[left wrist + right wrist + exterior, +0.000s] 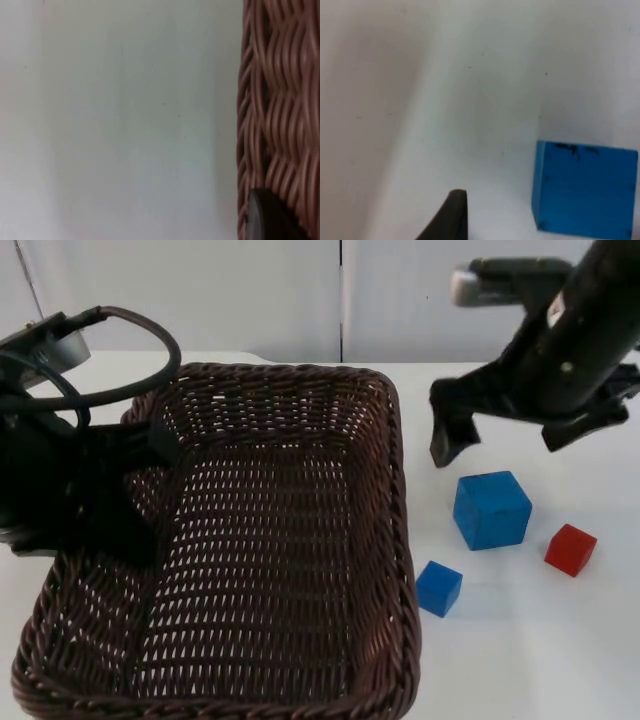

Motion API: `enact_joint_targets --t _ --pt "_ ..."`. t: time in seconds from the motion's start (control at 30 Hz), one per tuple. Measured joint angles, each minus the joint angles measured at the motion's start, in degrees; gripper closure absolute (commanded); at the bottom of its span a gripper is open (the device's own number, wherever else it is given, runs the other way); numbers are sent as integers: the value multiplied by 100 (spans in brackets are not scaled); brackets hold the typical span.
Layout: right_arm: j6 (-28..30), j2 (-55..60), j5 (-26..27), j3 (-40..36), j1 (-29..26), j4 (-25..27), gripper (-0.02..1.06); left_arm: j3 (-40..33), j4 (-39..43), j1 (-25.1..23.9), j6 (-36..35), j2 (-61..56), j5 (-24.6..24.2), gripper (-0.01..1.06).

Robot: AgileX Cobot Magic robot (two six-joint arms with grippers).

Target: Pick up the basket with the left hand and place the largest block into the basket with the right hand.

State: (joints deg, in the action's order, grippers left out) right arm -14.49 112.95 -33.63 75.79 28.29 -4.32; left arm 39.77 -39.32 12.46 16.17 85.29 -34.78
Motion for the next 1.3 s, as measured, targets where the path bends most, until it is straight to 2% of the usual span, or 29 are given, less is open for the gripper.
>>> enact_joint_targets --t 0.13,0.27,0.5,1.07,1.13,1.23,1.27,1.3 --pt "-357 383 50 83 0 -320 0 0 0 0 0 0 14 105" --pt "-395 610 253 88 0 -373 0 0 0 0 0 0 14 105" --pt "-545 839 512 88 0 -412 0 0 0 0 0 0 14 105" --pt "-582 1174 624 88 0 -421 0 0 0 0 0 0 27 105" --pt "-582 1174 666 88 0 -421 4 0 0 0 0 0 31 105" --pt "-582 1174 721 88 0 -421 27 0 0 0 0 0 31 105" --pt "-582 1174 777 88 0 -421 27 0 0 0 0 0 41 105" --pt "-582 1174 816 88 0 -425 36 0 0 0 9 0 41 105"
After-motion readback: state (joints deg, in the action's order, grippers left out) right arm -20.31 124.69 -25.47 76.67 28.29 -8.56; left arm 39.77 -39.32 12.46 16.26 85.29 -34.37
